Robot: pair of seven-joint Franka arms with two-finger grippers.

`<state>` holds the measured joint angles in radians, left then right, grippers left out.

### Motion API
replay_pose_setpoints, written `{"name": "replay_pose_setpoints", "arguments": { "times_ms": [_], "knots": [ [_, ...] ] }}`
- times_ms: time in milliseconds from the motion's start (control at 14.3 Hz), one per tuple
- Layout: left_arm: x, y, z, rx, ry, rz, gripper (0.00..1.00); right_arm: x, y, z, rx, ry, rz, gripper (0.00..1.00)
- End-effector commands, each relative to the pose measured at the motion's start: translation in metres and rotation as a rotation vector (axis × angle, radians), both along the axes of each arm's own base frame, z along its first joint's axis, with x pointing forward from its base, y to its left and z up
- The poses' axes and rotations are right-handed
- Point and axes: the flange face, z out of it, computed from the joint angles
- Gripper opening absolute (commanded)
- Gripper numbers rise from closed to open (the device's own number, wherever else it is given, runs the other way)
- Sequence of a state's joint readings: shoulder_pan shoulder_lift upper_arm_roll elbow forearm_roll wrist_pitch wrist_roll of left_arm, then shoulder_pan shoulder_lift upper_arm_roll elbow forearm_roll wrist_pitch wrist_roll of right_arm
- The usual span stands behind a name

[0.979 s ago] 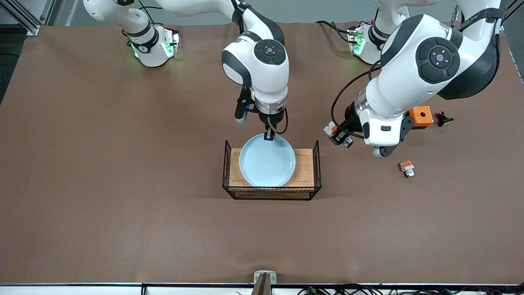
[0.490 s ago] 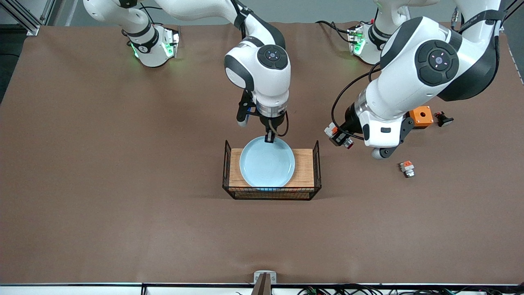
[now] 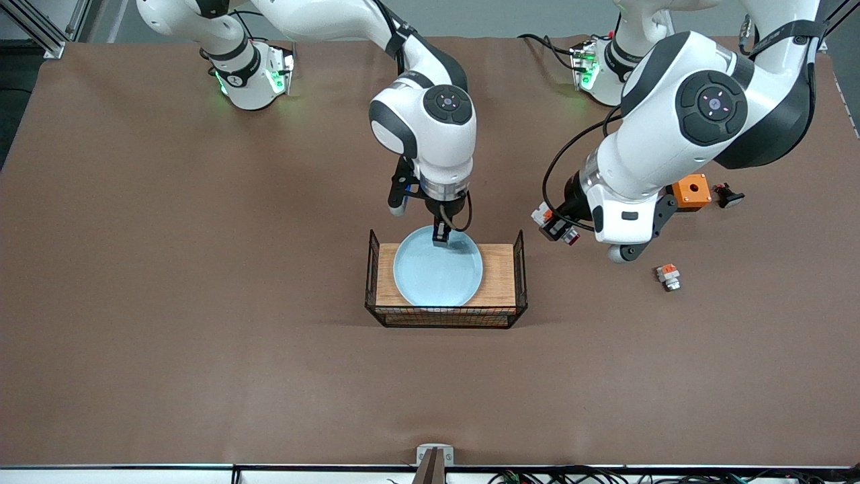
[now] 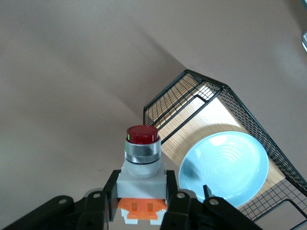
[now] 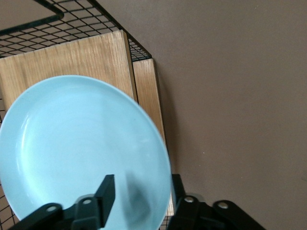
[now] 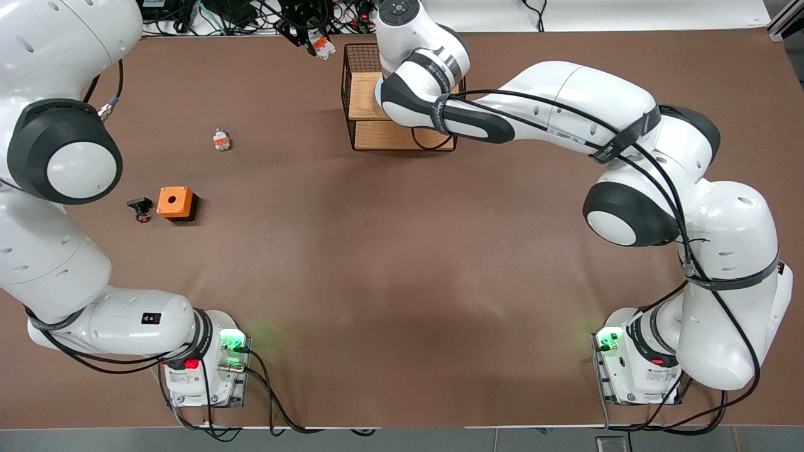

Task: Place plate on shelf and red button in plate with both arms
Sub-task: 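Lower the plate into the basket and open the right gripper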

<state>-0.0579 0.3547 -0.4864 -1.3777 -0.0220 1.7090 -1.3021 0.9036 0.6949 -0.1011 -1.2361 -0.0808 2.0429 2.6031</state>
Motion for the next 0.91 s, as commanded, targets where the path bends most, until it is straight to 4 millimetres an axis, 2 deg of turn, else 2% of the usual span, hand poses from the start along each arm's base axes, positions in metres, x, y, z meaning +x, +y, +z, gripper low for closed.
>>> {"name": "replay_pose_setpoints", "arguments": {
  "times_ms": [0,280,420,490,629,839],
  "knots": [
    [0.001,-0.003,0.003,0.013,-0.017,0.010,0.20,0.007,0.005,0.008,0.007,-0.035,-0.020,1.00],
    [0.002,-0.003,-0.001,0.013,-0.011,0.010,0.20,0.014,0.002,0.019,0.020,-0.044,-0.026,1.00],
    [0.003,-0.003,-0.003,0.014,-0.008,0.012,0.20,0.029,-0.014,0.021,0.025,-0.021,-0.023,1.00],
    [0.004,-0.004,-0.003,0.009,-0.011,0.027,0.20,0.029,-0.017,0.020,0.027,0.019,0.040,1.00],
    [0.007,-0.007,-0.006,-0.003,-0.015,0.079,0.20,0.045,-0.043,0.023,0.047,0.131,0.164,1.00],
    [0.005,-0.034,-0.009,-0.034,-0.038,0.159,0.20,0.062,-0.080,0.057,0.067,0.233,0.331,1.00]
  ]
}}
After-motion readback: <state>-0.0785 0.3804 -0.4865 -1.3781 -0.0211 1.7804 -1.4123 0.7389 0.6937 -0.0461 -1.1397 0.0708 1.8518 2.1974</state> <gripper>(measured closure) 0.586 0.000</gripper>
